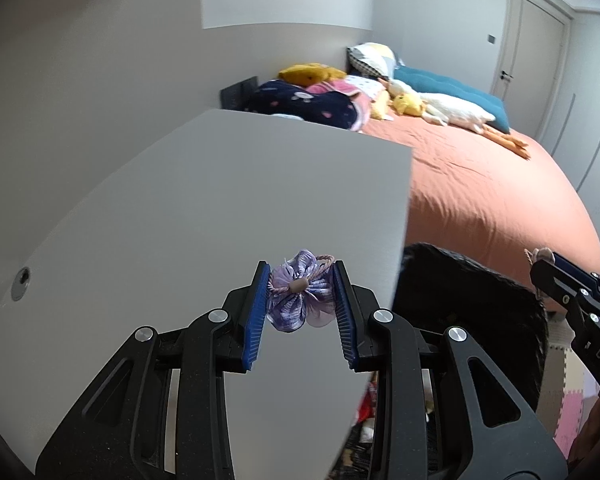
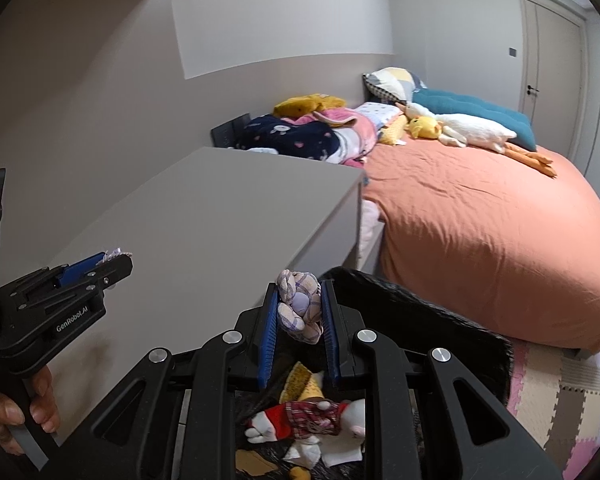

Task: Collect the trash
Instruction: 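Carry both purple hair ties in the two tools over the bin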

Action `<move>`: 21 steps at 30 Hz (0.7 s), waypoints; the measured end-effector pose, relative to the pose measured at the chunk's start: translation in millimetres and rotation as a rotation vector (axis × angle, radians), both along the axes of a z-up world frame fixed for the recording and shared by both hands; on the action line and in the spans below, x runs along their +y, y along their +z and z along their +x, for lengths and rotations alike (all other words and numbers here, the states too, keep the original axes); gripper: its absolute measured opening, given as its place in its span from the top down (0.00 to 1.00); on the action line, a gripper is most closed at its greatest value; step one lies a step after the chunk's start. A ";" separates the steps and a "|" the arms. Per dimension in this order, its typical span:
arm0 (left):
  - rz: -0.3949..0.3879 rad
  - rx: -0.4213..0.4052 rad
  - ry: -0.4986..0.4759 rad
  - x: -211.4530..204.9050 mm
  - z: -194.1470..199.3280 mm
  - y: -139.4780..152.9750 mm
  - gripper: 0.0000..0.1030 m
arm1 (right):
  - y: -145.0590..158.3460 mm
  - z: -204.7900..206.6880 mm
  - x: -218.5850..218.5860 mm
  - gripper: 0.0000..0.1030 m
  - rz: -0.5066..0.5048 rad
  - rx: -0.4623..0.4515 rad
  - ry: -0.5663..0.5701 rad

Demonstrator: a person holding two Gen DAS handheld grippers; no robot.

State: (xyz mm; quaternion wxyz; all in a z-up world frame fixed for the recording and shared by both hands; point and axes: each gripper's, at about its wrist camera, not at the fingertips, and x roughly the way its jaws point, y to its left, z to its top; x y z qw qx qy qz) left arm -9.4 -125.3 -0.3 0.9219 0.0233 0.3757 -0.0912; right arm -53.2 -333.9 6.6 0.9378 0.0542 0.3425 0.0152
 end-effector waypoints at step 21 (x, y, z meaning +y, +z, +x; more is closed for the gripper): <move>0.018 0.004 -0.255 -86.8 -25.5 -1.9 0.69 | 5.3 -34.8 -74.0 0.78 -0.017 -0.020 -0.179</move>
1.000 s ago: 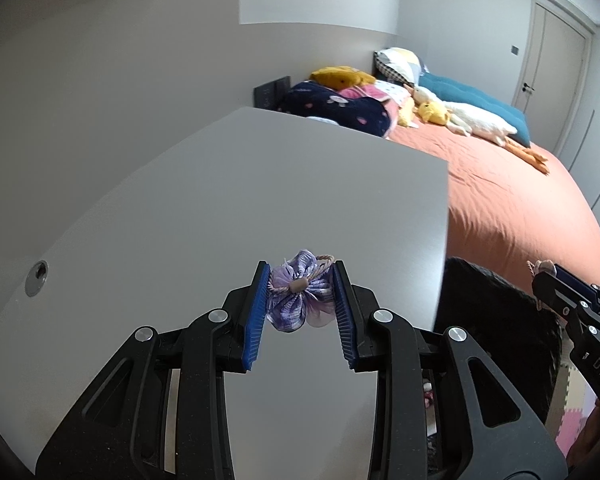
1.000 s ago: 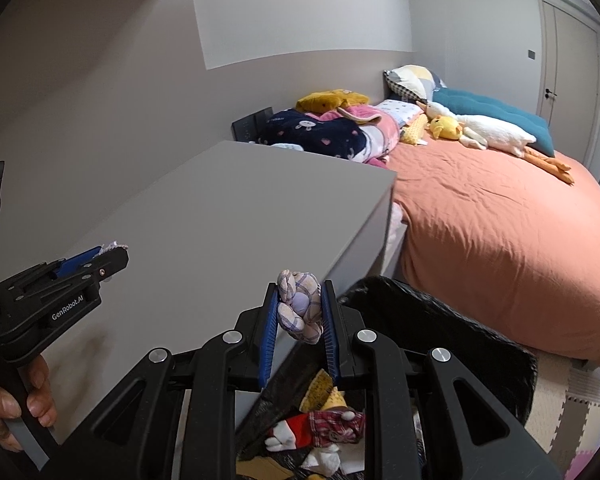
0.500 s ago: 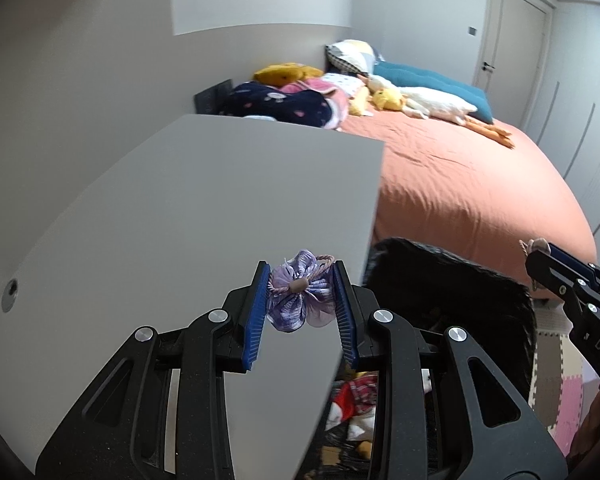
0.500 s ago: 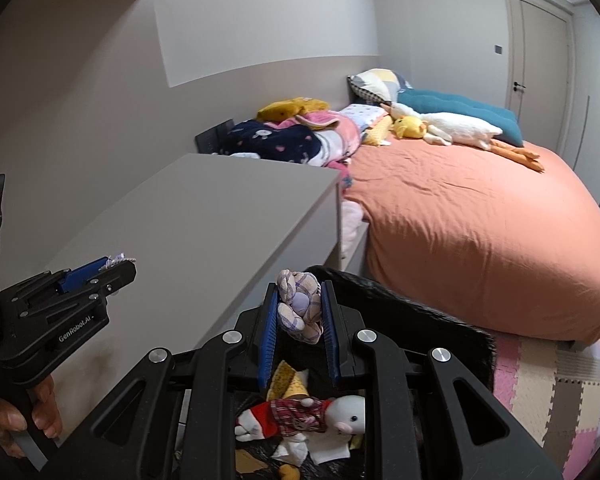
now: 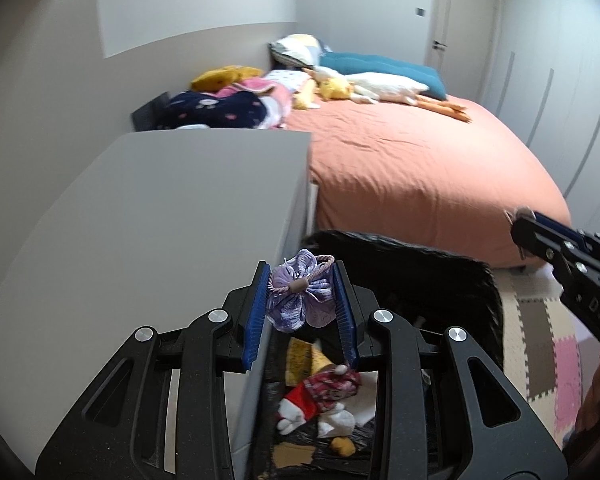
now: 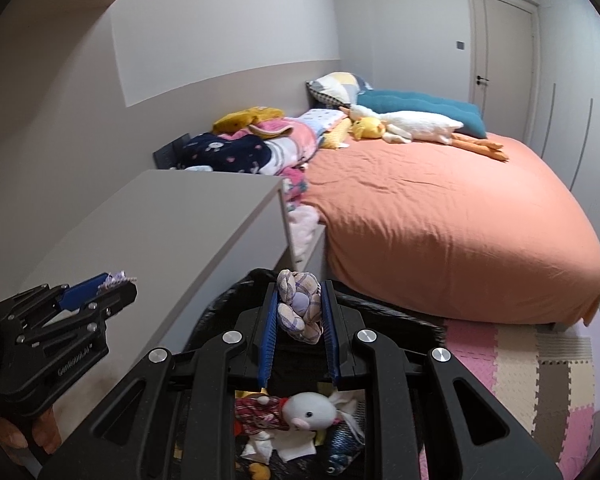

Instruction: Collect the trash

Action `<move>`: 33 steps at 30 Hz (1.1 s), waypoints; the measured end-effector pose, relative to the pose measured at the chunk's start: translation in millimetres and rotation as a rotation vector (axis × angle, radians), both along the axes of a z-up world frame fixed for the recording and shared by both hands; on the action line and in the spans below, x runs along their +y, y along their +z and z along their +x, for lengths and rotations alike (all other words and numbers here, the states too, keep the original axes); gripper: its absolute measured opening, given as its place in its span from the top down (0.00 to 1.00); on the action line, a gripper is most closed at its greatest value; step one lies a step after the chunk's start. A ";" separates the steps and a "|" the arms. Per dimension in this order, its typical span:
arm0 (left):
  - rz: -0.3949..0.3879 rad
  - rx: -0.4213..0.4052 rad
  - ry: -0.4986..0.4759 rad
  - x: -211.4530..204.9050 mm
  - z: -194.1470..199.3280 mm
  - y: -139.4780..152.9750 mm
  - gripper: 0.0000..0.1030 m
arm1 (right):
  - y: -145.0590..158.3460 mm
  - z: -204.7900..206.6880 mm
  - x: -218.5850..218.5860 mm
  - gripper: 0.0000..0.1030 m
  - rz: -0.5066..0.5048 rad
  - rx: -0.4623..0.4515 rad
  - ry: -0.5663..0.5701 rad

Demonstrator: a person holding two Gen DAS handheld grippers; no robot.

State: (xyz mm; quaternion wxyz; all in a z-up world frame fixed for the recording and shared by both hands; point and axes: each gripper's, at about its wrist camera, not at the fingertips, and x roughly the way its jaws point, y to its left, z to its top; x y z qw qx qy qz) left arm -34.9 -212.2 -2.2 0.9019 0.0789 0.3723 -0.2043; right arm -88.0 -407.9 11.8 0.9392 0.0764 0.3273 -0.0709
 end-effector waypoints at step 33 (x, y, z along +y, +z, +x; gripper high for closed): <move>0.000 0.021 -0.143 -23.1 -19.9 -7.5 0.05 | 5.5 -20.3 -43.0 0.23 0.014 -0.047 -0.155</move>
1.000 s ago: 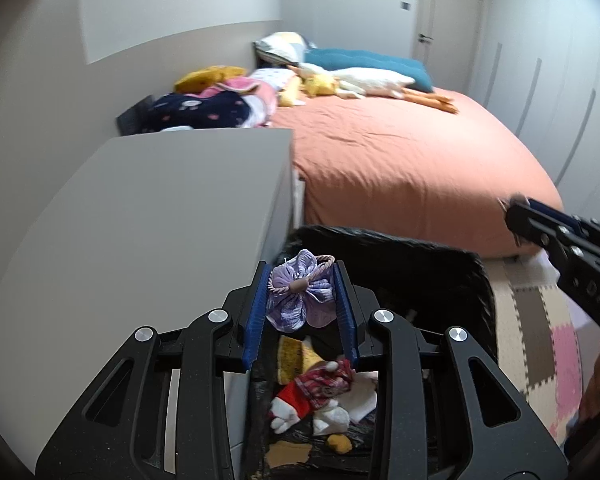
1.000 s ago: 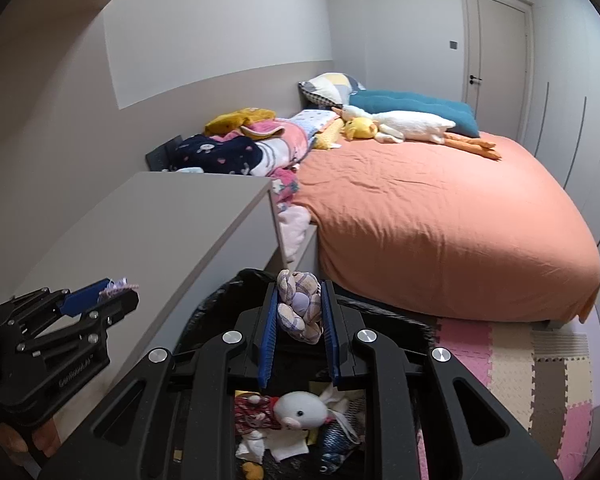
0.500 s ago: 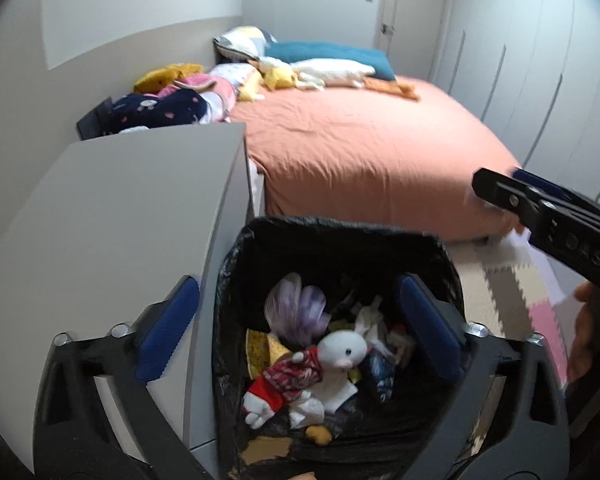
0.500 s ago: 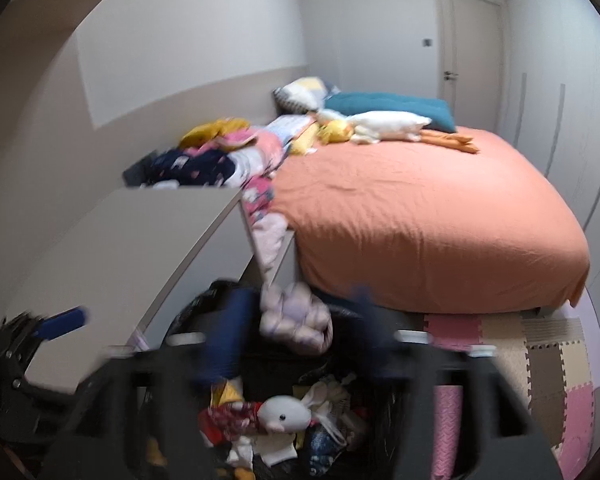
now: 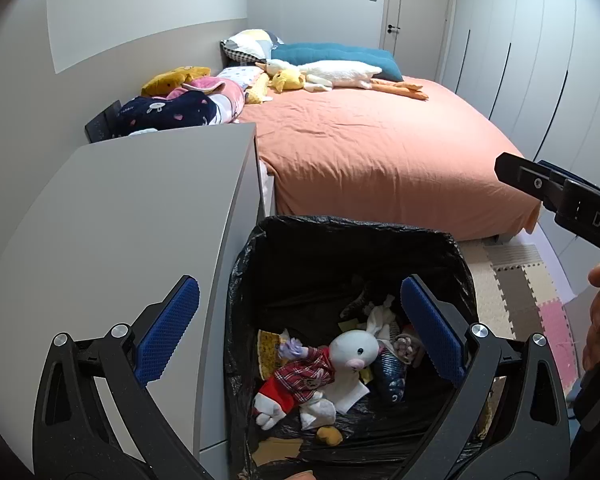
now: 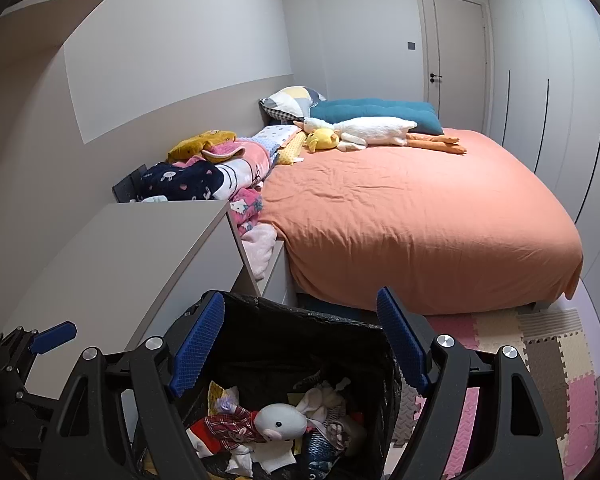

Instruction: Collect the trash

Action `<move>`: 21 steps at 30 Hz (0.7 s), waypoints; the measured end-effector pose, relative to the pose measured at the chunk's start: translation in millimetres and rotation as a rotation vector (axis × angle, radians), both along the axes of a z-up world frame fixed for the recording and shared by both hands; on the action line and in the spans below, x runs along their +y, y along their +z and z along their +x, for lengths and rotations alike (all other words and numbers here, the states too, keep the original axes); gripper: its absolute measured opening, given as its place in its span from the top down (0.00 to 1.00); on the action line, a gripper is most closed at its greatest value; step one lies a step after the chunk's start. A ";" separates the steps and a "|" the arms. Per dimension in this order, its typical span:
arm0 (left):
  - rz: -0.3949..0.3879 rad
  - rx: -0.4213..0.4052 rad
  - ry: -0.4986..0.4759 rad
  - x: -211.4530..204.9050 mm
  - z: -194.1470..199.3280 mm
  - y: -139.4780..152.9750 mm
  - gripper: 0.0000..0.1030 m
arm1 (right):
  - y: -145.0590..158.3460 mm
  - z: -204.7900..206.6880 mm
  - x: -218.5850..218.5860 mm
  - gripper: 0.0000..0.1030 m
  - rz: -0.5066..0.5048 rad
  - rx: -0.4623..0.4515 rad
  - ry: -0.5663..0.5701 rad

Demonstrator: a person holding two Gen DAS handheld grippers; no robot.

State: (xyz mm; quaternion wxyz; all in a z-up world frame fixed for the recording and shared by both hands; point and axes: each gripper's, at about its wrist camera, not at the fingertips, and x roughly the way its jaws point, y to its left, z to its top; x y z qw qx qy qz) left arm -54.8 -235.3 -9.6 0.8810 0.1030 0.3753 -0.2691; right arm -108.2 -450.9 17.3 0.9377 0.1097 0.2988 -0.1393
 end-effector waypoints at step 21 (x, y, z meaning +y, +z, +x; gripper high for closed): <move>-0.013 0.004 0.032 7.8 0.6 2.7 0.05 | 0.9 0.8 3.5 0.23 -0.004 0.002 0.006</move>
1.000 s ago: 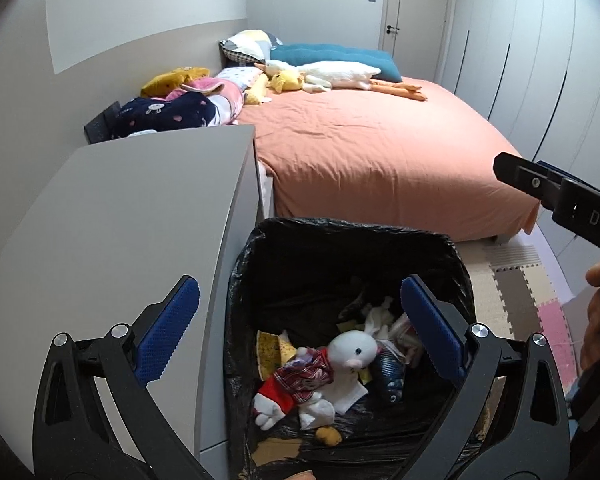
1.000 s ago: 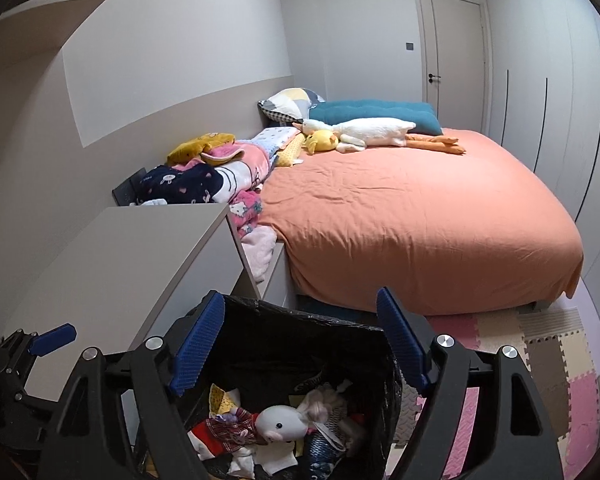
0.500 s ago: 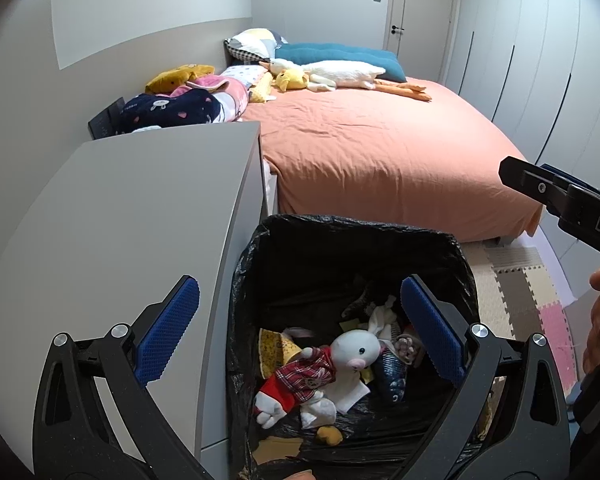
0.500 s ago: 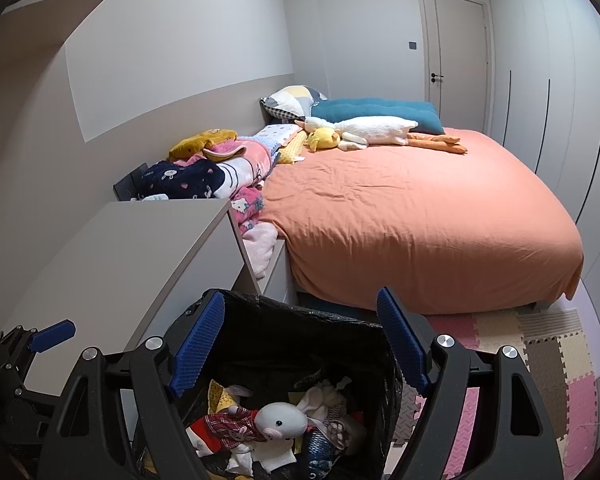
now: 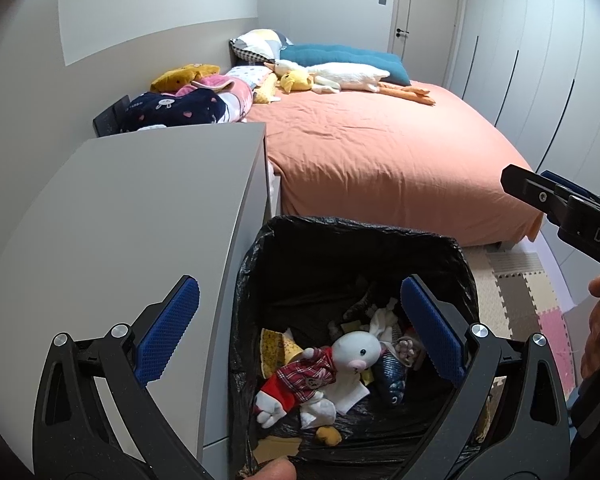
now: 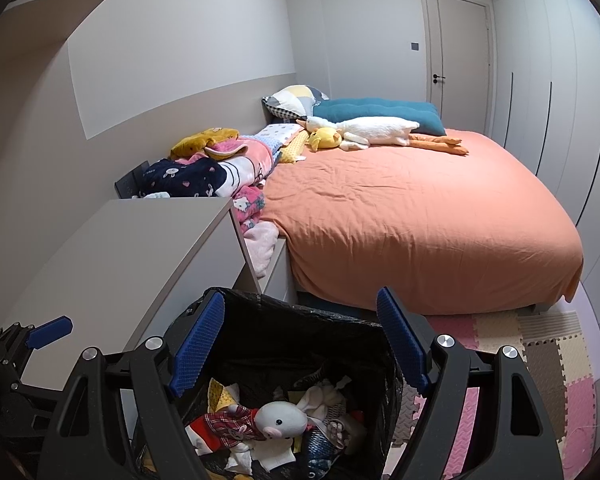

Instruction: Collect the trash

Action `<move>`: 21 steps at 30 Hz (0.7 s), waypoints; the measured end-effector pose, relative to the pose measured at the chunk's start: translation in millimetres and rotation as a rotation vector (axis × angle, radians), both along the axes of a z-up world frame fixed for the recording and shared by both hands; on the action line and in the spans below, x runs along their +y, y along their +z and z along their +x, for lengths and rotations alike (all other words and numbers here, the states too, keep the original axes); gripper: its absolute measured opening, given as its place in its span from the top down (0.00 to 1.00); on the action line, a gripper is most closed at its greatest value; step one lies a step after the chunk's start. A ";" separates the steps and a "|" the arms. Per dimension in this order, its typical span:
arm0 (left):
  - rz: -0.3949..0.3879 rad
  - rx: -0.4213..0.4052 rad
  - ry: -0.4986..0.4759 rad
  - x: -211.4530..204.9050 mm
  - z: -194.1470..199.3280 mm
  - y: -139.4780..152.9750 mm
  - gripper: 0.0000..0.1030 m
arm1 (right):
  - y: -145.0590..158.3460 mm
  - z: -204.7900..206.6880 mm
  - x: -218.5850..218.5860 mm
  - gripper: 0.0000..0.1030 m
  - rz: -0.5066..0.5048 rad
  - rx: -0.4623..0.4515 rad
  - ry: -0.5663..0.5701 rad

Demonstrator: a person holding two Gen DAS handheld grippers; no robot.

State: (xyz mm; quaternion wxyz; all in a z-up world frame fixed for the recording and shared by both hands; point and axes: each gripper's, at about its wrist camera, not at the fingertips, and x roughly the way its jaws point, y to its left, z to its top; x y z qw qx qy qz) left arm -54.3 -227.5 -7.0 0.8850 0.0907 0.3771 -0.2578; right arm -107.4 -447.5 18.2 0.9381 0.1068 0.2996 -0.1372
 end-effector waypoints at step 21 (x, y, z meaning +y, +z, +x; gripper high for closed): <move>0.016 -0.032 -0.011 -2.1 -2.4 2.3 0.05 | -2.8 -1.6 4.4 0.23 -0.007 0.006 0.005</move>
